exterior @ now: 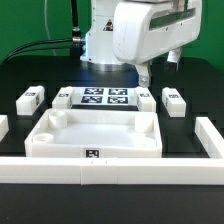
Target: Assemble desk
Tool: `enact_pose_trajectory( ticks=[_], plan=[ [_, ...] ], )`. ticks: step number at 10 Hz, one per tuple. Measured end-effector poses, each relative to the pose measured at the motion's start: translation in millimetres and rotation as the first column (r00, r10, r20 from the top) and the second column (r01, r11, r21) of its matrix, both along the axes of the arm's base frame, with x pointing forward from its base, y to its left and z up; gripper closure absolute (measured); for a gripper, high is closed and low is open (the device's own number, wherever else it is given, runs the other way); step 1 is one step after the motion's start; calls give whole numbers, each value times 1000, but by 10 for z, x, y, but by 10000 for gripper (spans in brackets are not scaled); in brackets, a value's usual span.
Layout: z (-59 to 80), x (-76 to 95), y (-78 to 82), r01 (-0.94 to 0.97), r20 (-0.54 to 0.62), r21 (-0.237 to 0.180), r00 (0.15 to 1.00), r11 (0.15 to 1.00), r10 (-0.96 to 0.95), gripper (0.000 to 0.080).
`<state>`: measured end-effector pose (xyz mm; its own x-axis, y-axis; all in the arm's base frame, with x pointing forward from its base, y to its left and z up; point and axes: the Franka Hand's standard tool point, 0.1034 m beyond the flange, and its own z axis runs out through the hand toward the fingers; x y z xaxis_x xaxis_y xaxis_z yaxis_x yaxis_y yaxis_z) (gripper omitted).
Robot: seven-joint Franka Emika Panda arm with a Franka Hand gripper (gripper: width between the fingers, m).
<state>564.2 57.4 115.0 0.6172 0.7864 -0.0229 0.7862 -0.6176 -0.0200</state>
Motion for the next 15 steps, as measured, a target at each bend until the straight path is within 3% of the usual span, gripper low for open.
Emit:
enact_pose_trajectory(
  ticks=[5, 6, 8, 13, 15],
  plan=[
    [-7, -1, -16, -2, 0, -1, 1000, 1000, 2, 150],
    [-48, 5, -146, -146, 38, 0, 989, 989, 146, 150],
    [-139, -83, -364, -258, 65, -6, 964, 966, 257, 150],
    [-166, -91, -384, -259, 60, -5, 964, 966, 259, 150],
    [-273, -189, -448, -462, 75, -28, 883, 887, 462, 150]
  ],
)
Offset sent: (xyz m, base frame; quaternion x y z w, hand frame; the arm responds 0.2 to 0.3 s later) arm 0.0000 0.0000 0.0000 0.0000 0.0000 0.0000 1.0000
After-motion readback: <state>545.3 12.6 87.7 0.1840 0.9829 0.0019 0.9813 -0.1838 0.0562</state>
